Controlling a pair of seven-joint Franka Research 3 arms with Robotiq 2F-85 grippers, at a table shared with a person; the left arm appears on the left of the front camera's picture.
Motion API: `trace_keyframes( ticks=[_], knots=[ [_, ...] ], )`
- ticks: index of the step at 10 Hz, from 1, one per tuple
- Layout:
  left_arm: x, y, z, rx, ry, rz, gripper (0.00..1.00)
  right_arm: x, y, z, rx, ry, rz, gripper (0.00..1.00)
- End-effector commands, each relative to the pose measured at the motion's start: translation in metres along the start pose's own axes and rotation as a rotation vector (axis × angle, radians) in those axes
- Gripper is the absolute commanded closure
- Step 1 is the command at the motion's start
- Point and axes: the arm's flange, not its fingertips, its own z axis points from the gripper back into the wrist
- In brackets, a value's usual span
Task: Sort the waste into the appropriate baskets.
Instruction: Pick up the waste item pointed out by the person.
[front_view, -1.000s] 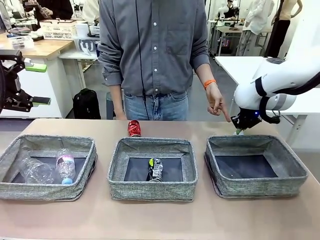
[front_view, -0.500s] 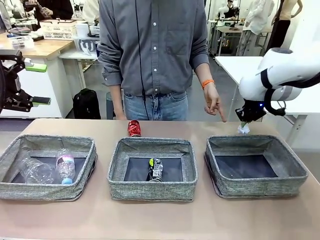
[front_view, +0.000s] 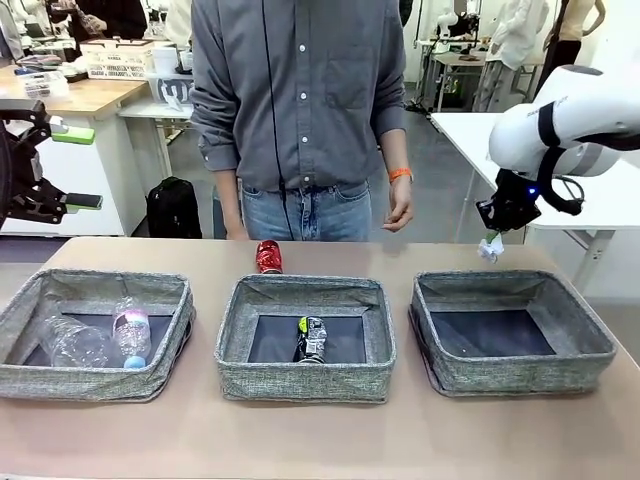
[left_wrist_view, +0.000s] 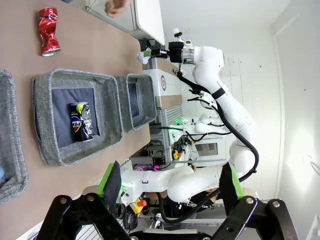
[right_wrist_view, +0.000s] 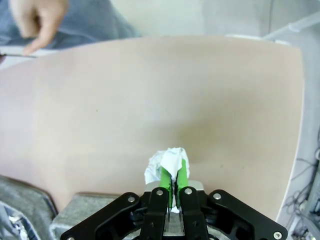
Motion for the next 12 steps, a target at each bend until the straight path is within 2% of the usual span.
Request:
trace_keyframes(
  ticks=[1,2,3,4,5,6,7,8,12],
  knots=[
    [0.000,-0.003,0.001,0.001,0.009,0.005,0.00,0.003,-0.003,0.022,0.071,-0.065,-0.015,1.00],
    [0.000,-0.003,0.001,0.001,0.009,0.005,0.00,0.005,0.002,0.055,0.076,-0.109,-0.021,1.00],
    [0.000,-0.003,0.001,0.001,0.009,0.005,0.00,0.007,0.010,0.090,0.112,-0.104,0.005,1.00],
    [0.000,-0.003,0.001,0.001,0.009,0.005,0.00,0.007,0.024,0.123,0.122,0.055,0.012,1.00],
    [0.000,-0.003,0.001,0.001,0.009,0.005,0.00,0.004,0.045,0.150,0.142,0.175,-0.002,1.00],
    [0.000,-0.003,0.001,0.001,0.009,0.005,0.00,-0.002,0.072,0.171,0.170,0.110,-0.114,1.00],
    [0.000,-0.003,0.001,0.001,0.009,0.005,0.00,-0.015,0.094,0.182,0.219,0.014,-0.142,1.00],
    [0.000,-0.003,0.001,0.001,0.009,0.005,0.00,-0.013,0.054,0.164,0.132,0.085,-0.008,1.00],
    [0.000,-0.003,0.001,0.001,0.009,0.005,0.00,-0.013,0.054,0.164,0.132,0.085,-0.008,1.00]
  ],
)
